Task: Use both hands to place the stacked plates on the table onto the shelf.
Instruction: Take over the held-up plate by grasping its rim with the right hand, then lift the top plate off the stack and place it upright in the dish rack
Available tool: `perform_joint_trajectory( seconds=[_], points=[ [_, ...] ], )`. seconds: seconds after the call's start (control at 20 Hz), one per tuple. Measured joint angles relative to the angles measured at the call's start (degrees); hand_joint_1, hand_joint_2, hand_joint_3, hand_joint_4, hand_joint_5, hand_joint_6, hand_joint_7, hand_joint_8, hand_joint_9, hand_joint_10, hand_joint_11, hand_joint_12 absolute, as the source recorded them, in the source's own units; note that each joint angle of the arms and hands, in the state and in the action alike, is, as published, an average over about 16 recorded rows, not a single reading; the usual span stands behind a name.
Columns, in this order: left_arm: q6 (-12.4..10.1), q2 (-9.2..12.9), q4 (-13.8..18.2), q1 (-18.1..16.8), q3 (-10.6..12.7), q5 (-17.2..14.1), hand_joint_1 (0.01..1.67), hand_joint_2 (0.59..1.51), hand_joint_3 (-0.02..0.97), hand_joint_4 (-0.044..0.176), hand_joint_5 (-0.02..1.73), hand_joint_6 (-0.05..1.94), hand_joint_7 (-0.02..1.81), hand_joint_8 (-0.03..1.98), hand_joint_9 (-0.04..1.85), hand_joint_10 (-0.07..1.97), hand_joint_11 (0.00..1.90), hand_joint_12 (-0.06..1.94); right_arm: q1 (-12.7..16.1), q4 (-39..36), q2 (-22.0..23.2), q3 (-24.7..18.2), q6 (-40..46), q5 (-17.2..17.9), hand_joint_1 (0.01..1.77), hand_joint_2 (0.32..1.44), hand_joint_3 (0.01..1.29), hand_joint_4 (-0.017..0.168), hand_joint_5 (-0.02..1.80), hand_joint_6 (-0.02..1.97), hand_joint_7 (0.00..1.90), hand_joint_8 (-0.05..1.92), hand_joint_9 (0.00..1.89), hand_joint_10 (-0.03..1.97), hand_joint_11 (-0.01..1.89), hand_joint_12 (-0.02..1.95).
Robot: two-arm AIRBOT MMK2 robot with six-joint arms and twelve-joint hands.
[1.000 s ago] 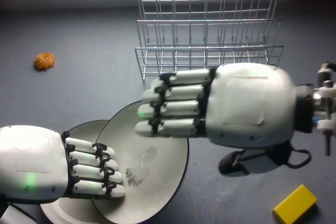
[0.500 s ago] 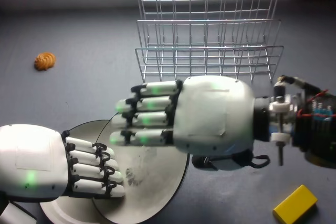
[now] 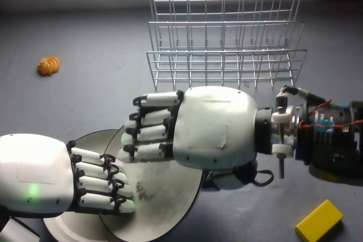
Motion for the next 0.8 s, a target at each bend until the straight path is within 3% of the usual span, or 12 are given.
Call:
perform_joint_trajectory(
  seconds=[0.25, 0.8],
  points=[
    [0.0, -0.1, -0.1, 0.0, 0.1, -0.2, 0.02, 1.183, 0.009, -0.002, 0.09, -0.01, 0.06, -0.01, 0.08, 0.01, 0.03, 0.14, -0.2, 0.3, -1.0, 0.6, -0.1, 0.0, 1.12, 1.0, 0.01, 0.002, 0.5, 0.09, 0.53, 0.07, 0.49, 0.14, 0.15, 1.22],
    [0.0, 0.1, -0.2, -1.0, 1.0, -0.3, 0.02, 1.174, 0.009, 0.004, 0.1, -0.02, 0.1, -0.01, 0.1, 0.01, 0.02, 0.25, -0.5, -0.3, -1.6, 0.7, -0.2, 1.9, 1.2, 0.98, 0.01, -0.005, 0.79, 0.59, 0.85, 0.54, 0.81, 0.88, 0.66, 1.4]
  ],
)
